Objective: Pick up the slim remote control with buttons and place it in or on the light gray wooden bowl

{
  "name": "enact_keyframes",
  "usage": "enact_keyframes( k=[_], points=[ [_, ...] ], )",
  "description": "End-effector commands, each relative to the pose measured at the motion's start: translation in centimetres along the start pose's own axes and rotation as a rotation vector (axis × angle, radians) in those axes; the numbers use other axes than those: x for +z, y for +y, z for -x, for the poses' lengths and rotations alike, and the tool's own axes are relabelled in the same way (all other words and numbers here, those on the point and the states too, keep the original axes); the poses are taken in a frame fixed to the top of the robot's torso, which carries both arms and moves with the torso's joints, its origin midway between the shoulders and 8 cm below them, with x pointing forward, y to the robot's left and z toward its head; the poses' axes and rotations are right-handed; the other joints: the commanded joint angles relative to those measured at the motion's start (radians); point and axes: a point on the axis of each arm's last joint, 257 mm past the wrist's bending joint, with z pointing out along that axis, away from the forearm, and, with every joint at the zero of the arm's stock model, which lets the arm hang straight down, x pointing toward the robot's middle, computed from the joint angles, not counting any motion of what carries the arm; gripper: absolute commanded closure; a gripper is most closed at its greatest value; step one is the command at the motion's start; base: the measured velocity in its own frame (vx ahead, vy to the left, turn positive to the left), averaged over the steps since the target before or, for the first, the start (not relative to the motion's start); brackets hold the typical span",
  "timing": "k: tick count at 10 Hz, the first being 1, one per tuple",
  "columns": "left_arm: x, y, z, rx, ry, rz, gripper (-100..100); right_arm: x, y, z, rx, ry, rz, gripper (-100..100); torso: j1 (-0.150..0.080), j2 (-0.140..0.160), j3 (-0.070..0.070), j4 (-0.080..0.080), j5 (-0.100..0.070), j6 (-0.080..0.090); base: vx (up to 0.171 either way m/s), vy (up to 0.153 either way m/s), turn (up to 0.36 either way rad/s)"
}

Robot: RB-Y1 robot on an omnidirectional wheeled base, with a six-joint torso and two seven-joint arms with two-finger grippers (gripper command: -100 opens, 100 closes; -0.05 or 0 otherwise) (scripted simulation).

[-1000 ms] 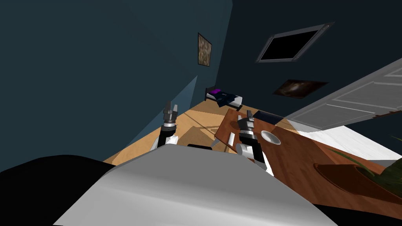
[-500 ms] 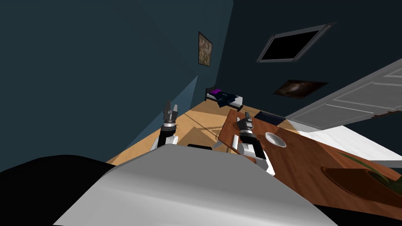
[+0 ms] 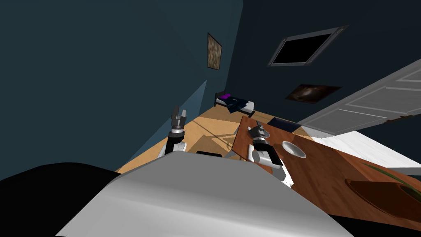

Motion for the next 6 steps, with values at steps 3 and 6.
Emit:
enact_keyframes(
  k=[3,6],
  points=[
    [0.0,0.0,0.0,0.0,0.0,0.0,0,-0.2,-3.8,2.0,0.067,-0.032,-0.122,-100,0.0,0.0,0.0,0.0,0.0,0.0,0.106,0.081,-0.047],
    [0.0,0.0,0.0,0.0,0.0,0.0,0,-1.3,-8.2,5.0,0.162,-0.088,-0.268,-100,-0.002,0.0,0.0,0.0,0.0,0.0,0.124,0.065,-0.068]
  ],
)
